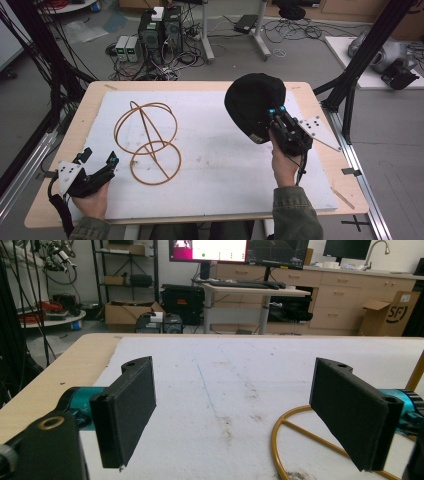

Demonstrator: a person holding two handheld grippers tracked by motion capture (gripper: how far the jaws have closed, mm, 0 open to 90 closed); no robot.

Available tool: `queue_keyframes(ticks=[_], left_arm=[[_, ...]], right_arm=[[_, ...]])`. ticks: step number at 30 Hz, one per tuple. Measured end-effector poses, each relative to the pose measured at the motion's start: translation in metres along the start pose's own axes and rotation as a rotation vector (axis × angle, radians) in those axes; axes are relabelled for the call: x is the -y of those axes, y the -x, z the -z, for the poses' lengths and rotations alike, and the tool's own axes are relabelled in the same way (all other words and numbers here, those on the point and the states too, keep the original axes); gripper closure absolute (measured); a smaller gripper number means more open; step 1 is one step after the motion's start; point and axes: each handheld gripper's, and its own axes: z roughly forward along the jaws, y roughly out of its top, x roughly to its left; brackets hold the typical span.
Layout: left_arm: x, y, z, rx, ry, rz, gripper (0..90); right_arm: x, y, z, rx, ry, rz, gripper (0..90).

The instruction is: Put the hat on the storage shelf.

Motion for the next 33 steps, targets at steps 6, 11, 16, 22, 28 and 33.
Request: queue_keyframes(ticks=[6,11,16,22,28,33], left_arm=[[0.0,0.002,0.0,0.008,0.0,-0.005,18.8],[0.0,0.0,0.001,0.007,0.002,-0.003,18.8],[0.0,-0.001,0.001,0.005,0.005,0.004,18.8],[0.0,-0.001,0.001,0.006,0.006,0.005,18.9],[0.0,-0.001,0.001,0.009,0.006,0.003,18.9],[-0.001,-0.001,0.002,0.012,0.009,0.003,18.9]], right_arm=[[-0.001,-0.028,-0.013,-0.088,-0.004,0.01,86.1],[0.002,-0.049,-0.023,-0.147,-0.008,0.015,86.1],[0.003,-0.065,-0.03,-0.202,-0.001,-0.013,86.1],[-0.004,-0.088,-0.036,-0.282,0.02,-0.029,86.1],[-0.011,-0.111,-0.045,-0.341,0.032,-0.018,86.1],[-0.012,-0.127,-0.052,-0.387,0.039,-0.035,86.1]])
